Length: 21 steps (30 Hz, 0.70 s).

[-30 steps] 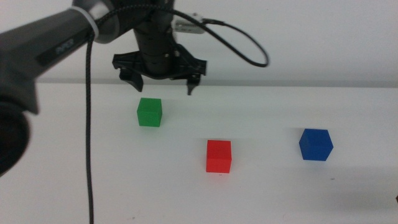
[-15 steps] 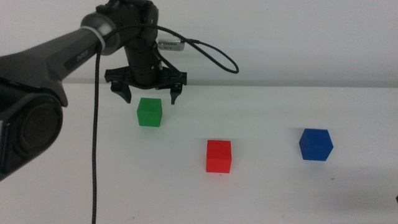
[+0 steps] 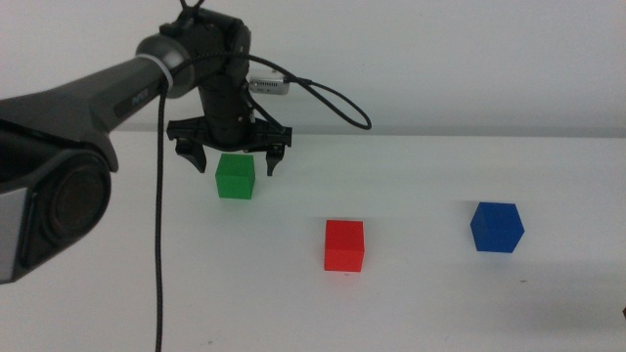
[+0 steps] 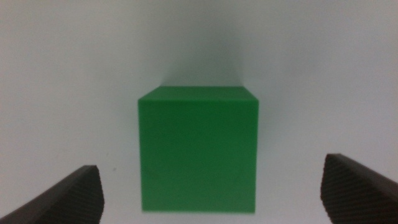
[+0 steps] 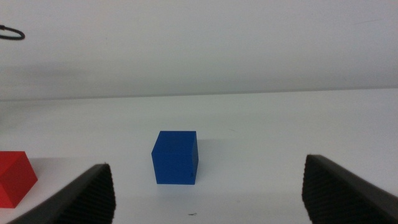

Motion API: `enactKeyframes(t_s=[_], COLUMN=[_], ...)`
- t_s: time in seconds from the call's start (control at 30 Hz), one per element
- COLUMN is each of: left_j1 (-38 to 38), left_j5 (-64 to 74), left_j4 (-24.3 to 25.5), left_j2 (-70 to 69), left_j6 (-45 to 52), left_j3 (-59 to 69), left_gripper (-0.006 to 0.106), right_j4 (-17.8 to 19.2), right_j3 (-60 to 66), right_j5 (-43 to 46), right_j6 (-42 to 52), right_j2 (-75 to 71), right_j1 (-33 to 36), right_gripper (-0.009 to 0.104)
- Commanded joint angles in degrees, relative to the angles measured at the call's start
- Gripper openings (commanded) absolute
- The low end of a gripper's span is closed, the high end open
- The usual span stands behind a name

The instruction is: Stack red cubes first, then green, then blue cubes in a specific spot.

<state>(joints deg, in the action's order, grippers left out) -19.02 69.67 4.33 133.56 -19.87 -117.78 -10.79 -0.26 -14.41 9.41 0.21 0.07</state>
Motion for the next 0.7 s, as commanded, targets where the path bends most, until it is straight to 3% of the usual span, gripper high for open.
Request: enactKeyframes(t_s=[0.0, 0.67], left_j1=[0.3, 0.5], left_j5=[-1.4, -4.2], left_j4=[0.2, 2.2], left_j2=[0.6, 2.9], left_j6=[0.1, -1.1], left_j3=[-0.3, -0.3], left_gripper=[0.094, 0.094], right_j4=[0.2, 0.2], right_j3=[2.4, 2.4], right_j5=[0.2, 0.2], right_j6=[0.4, 0.4], right_j2=[-2.3, -2.3], right_j1=[-0.5, -0.5], right_gripper=[0.080, 0.080])
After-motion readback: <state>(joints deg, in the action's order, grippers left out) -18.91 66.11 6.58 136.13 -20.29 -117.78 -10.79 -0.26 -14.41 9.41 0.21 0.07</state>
